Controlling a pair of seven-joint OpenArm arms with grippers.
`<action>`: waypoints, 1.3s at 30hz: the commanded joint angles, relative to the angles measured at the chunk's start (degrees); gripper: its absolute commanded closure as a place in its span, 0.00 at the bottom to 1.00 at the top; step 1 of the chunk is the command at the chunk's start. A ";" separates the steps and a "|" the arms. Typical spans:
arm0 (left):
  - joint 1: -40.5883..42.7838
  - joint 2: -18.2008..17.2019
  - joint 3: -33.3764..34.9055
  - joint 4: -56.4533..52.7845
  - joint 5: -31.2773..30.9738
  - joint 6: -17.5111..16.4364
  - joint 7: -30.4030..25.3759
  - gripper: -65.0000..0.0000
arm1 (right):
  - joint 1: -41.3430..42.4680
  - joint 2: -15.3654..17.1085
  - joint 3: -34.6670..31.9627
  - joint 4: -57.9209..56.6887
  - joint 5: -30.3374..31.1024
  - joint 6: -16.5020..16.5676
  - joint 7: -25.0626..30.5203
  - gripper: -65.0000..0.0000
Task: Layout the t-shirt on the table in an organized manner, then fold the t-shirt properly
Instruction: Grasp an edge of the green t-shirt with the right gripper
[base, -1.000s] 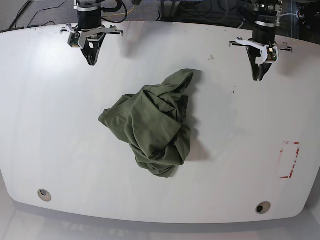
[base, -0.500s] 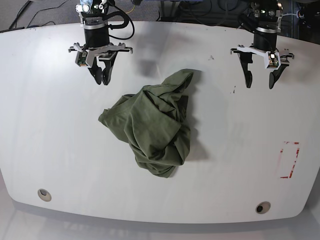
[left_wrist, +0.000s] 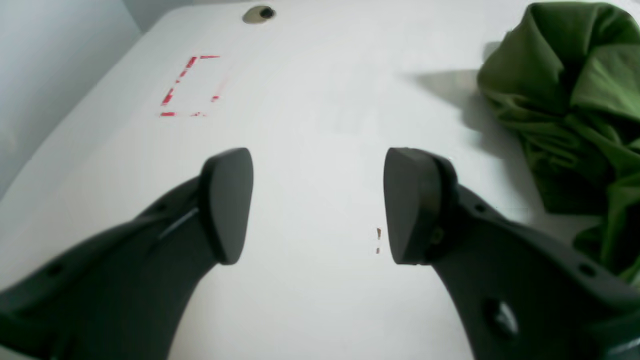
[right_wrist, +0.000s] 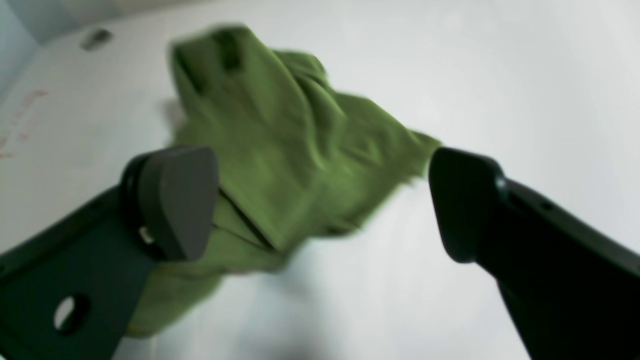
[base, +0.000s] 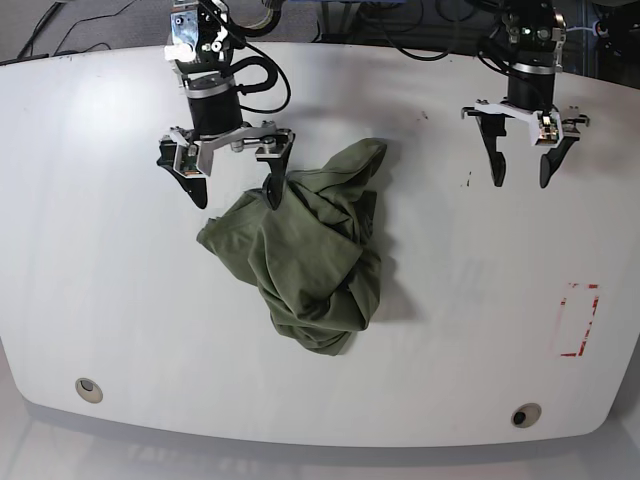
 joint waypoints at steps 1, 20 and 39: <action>-0.81 -0.33 -0.06 1.06 -0.16 0.15 -1.43 0.40 | 2.32 0.12 0.24 0.83 -0.15 0.42 0.15 0.00; -1.69 -0.41 -0.06 0.79 -0.16 0.15 -1.43 0.40 | 15.51 -0.05 7.27 -8.76 12.33 0.33 -7.06 0.00; -1.78 -1.64 -0.06 0.79 -0.16 0.15 -1.43 0.40 | 24.47 0.12 20.37 -20.80 27.98 0.42 -18.40 0.00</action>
